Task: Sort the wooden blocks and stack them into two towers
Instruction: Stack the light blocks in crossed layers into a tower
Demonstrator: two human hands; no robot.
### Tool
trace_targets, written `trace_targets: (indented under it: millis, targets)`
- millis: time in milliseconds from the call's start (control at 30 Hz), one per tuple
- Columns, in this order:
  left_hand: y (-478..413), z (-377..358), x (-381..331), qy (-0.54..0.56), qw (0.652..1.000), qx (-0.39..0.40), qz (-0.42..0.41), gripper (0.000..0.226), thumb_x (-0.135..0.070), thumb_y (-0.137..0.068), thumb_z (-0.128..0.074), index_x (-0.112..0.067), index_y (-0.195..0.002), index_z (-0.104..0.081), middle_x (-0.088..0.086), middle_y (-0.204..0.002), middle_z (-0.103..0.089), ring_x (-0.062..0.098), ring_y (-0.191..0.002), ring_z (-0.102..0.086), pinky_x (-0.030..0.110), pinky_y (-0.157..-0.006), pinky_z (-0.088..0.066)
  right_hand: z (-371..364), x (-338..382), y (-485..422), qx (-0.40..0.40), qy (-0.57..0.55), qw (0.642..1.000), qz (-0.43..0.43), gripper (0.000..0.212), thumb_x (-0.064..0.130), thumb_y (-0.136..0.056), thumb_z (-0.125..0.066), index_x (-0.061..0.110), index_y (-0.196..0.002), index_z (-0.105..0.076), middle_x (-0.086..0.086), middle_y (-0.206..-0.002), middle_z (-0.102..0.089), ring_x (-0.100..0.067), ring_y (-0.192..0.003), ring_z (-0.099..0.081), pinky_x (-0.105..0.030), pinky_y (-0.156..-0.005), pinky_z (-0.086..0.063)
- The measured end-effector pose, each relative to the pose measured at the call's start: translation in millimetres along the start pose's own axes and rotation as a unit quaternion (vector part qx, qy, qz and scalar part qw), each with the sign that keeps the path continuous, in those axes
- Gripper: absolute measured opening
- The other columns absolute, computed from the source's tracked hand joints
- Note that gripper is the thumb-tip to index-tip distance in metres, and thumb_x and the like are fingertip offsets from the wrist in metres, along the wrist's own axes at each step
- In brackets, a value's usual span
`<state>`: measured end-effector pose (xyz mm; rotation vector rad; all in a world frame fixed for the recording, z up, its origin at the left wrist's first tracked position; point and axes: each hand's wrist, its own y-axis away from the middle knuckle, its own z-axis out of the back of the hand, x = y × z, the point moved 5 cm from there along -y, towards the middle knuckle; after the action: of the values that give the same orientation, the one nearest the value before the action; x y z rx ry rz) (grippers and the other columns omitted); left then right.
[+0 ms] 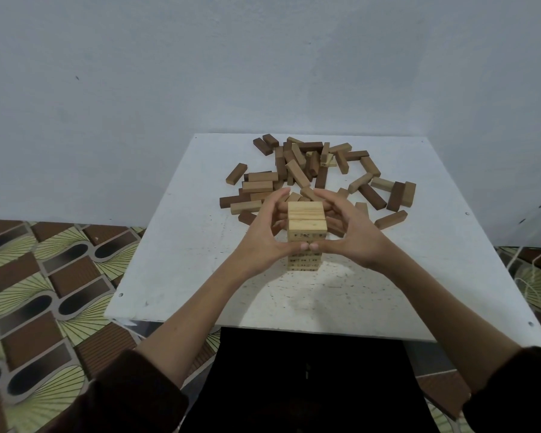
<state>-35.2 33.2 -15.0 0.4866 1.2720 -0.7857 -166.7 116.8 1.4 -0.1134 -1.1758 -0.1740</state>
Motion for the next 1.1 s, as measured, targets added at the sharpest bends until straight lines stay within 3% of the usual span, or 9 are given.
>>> trace_targets:
  millis: [300,367,500,667,800,1000,1100]
  targets:
    - [0.6,0.5,-0.2,0.011,1.000,0.007,0.002,0.098,-0.004,-0.069,-0.081,-0.015,-0.147,-0.022,-0.007,-0.117,-0.054,0.006,-0.116,-0.053,0.024,-0.102,-0.041,0.7,-0.3,-1.0,0.009,-0.005,1.000,0.001,0.090,0.005,-0.070,-0.079,0.022,-0.144,-0.030,0.007,-0.125,-0.050,-0.011,-0.124,-0.047,-0.027,-0.106,-0.040]
    - [1.3,2.1,-2.3,0.015,1.000,0.003,0.000,0.102,-0.014,-0.066,-0.084,-0.017,-0.147,-0.022,-0.006,-0.122,-0.054,0.007,-0.119,-0.052,0.030,-0.106,-0.040,2.7,2.5,-0.5,0.005,-0.011,1.000,0.009,0.089,0.006,-0.069,-0.080,0.025,-0.141,-0.031,0.007,-0.124,-0.050,-0.010,-0.125,-0.047,-0.023,-0.106,-0.038]
    - [1.8,5.3,-6.3,0.021,1.000,-0.009,-0.004,0.103,-0.031,-0.061,-0.081,-0.020,-0.146,-0.024,-0.003,-0.126,-0.054,0.011,-0.122,-0.051,0.042,-0.109,-0.037,6.1,6.1,-1.6,0.000,-0.005,1.000,0.020,0.084,0.008,-0.071,-0.079,0.032,-0.136,-0.032,0.010,-0.119,-0.052,-0.002,-0.121,-0.047,-0.028,-0.112,-0.031]
    - [0.4,4.5,-5.4,0.017,1.000,-0.011,-0.001,0.097,-0.017,-0.066,-0.080,-0.019,-0.145,-0.024,-0.002,-0.123,-0.056,0.010,-0.118,-0.053,0.041,-0.108,-0.039,5.0,5.7,-3.5,0.005,-0.008,1.000,0.015,0.085,0.008,-0.071,-0.079,0.031,-0.139,-0.033,0.004,-0.121,-0.053,-0.006,-0.122,-0.048,-0.026,-0.110,-0.033]
    - [0.2,4.4,-5.0,0.023,1.000,-0.013,-0.002,0.097,-0.014,-0.066,-0.079,-0.017,-0.145,-0.024,0.001,-0.123,-0.056,0.010,-0.117,-0.054,0.037,-0.107,-0.041,5.1,6.6,-4.1,0.006,-0.005,1.000,0.018,0.085,0.007,-0.072,-0.078,0.026,-0.141,-0.032,0.001,-0.121,-0.053,-0.002,-0.119,-0.049,-0.011,-0.103,-0.034]
    - [-0.3,4.0,-4.4,0.027,1.000,-0.013,-0.006,0.097,-0.014,-0.065,-0.080,-0.018,-0.145,-0.024,0.002,-0.125,-0.055,0.011,-0.117,-0.054,0.036,-0.106,-0.041,4.4,8.3,-2.9,0.004,0.001,1.000,0.021,0.083,0.007,-0.074,-0.077,0.026,-0.141,-0.032,0.001,-0.119,-0.053,0.004,-0.113,-0.051,-0.009,-0.101,-0.035]
    - [-0.5,4.1,-4.0,0.028,0.999,-0.015,-0.005,0.097,-0.014,-0.065,-0.080,-0.019,-0.145,-0.025,0.002,-0.124,-0.056,0.011,-0.117,-0.054,0.037,-0.107,-0.040,4.3,9.4,-1.2,0.001,-0.010,1.000,0.019,0.083,0.004,-0.074,-0.076,0.025,-0.141,-0.032,-0.001,-0.122,-0.052,-0.003,-0.116,-0.052,-0.020,-0.104,-0.038]
